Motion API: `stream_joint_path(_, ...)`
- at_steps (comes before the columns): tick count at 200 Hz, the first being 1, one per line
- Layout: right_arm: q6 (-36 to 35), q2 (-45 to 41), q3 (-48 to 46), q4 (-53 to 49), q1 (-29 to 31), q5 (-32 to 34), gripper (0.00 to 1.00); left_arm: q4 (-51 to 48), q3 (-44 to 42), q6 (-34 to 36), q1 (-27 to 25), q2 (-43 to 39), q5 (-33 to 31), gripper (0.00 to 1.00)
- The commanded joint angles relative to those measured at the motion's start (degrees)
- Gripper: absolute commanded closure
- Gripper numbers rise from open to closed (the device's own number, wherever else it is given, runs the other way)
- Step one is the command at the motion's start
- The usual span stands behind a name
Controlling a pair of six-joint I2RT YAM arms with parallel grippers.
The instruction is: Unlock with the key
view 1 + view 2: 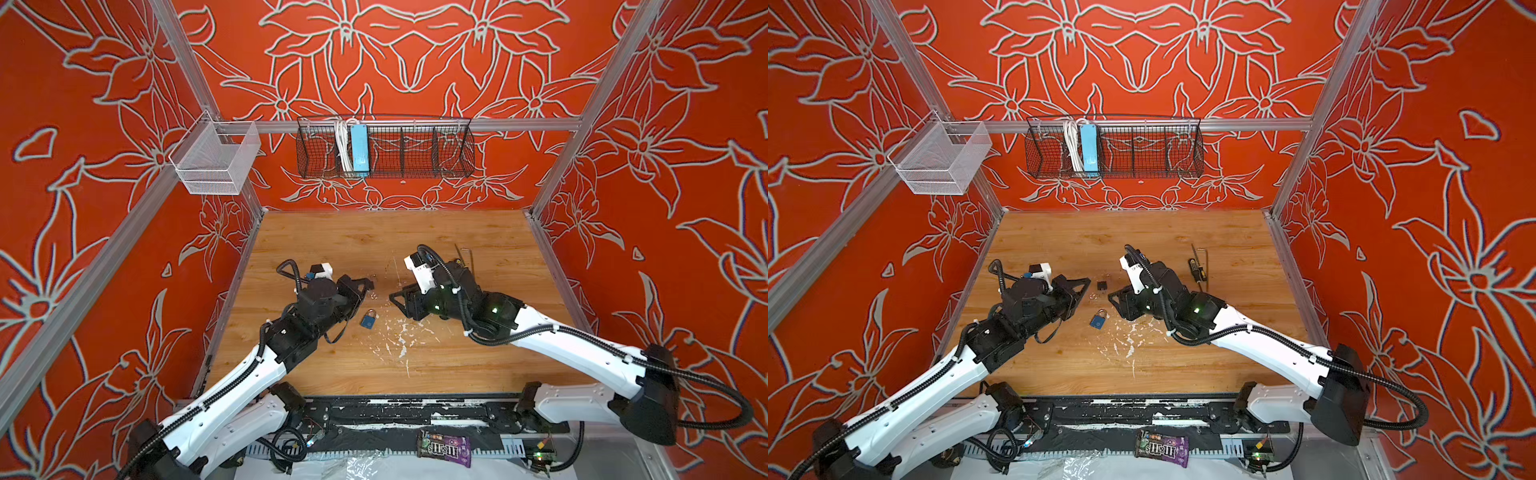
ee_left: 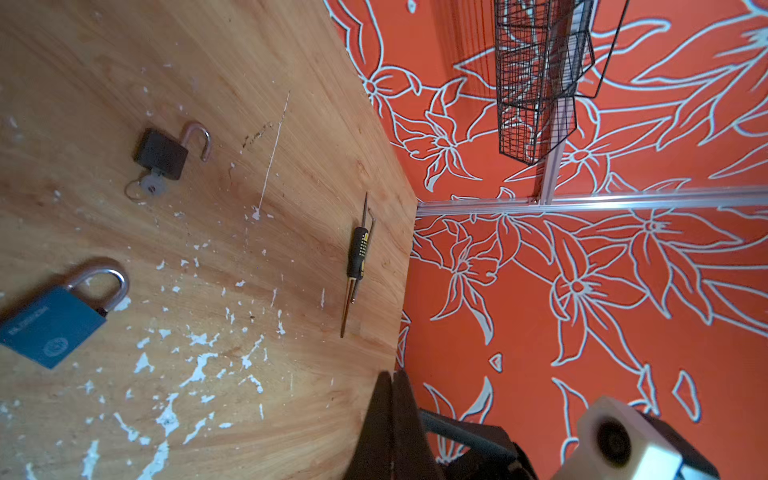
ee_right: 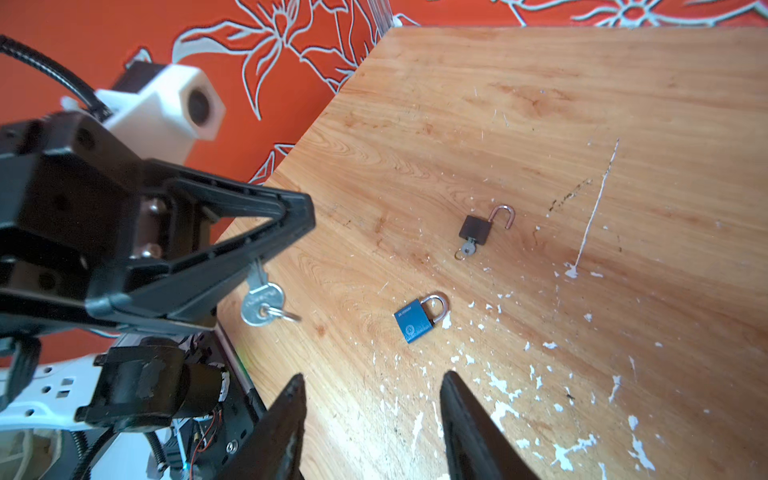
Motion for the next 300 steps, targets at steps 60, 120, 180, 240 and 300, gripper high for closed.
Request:
stream_joint_path(60,7.3,-2.6,-5.0,1.7,-3.4,-9.1,0.44,4.7,-0.1,12.1,0.2,0.0,0.0,1.00)
stream_joint_path(120,11.2,-1.9,-5.3,5.8,-6.1,-16.9,0.43,9.5,-0.9,16.9,0.2,0.7,1.9,1.00)
stream_joint_path(180,18.4,-0.2,-7.6,17.0,-10.2,-26.3,0.41,17.9,-2.1,22.7,0.2,2.3,5.6,1.00)
stream_joint_path(240,23.2,1.0,-9.8,28.7,-12.0,-30.8,0.43,23.8,-2.2,25.5,0.2,5.0,9.3,1.00)
stream_joint_path(300,24.0,2.3,-10.1,35.0,-12.1,-34.6,0.52,28.0,-1.2,27.7,0.2,6.8,12.9,1.00)
